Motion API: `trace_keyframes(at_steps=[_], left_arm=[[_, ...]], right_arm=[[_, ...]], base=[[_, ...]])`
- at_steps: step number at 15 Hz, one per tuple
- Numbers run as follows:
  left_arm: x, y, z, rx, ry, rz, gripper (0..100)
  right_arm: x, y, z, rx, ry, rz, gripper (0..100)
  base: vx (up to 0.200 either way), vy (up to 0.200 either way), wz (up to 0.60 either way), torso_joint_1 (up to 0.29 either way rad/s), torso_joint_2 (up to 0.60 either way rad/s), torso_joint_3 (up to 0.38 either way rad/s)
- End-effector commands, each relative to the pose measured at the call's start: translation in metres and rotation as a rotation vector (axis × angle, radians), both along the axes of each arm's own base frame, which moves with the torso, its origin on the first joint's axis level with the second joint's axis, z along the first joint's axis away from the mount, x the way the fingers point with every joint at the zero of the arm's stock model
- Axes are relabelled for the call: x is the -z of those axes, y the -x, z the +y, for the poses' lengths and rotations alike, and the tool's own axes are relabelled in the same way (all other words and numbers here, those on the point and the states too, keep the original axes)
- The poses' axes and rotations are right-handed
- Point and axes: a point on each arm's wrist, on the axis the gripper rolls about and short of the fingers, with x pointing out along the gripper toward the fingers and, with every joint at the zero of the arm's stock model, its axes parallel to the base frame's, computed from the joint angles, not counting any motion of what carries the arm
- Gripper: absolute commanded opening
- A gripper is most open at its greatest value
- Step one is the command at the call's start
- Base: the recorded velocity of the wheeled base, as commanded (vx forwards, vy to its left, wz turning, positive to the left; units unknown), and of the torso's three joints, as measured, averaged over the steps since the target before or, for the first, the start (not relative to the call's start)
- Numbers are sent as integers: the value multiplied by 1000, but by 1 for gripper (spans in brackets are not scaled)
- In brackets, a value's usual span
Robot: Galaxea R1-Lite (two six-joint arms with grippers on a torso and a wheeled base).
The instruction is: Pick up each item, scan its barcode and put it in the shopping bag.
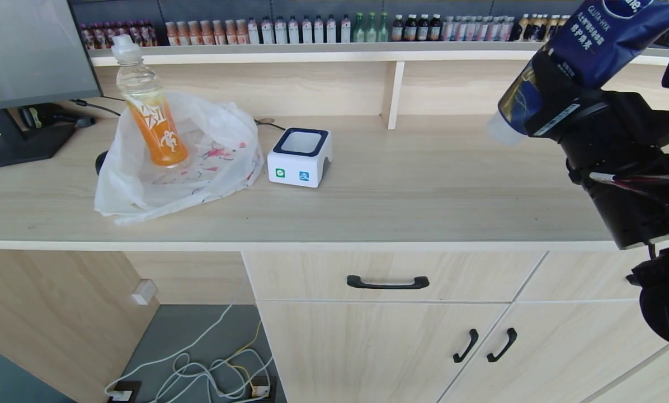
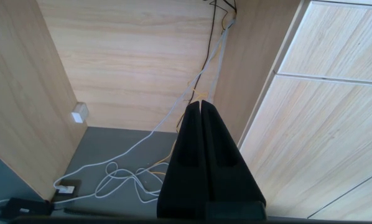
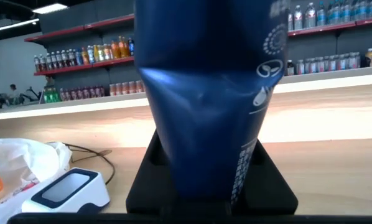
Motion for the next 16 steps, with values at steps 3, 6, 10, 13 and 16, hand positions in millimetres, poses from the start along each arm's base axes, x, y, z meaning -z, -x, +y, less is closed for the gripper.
trace_keyframes(at_steps=[3,6,10,13,16], left_arm=[[0,0,0,-1,-4,0,0],[0,0,0,-1,-1,0,0],[0,0,0,-1,1,0,0],[0,0,0,-1,9,1,0],[0,0,0,-1,10,1,0]], right_arm=[[2,1,-5,8,-5,5,0],[5,4,-7,8,-2,18,0],[4,6,-8,9,-5,14,0],[8,8,-11,13,1,28,0],[9,8,-11,17,6,33,0]], base=[[0,0,0,0,0,0],[0,200,0,4,2,4],[0,200,0,-1,6,5],[0,200,0,6,4,-1],[0,200,0,11,-2,5]])
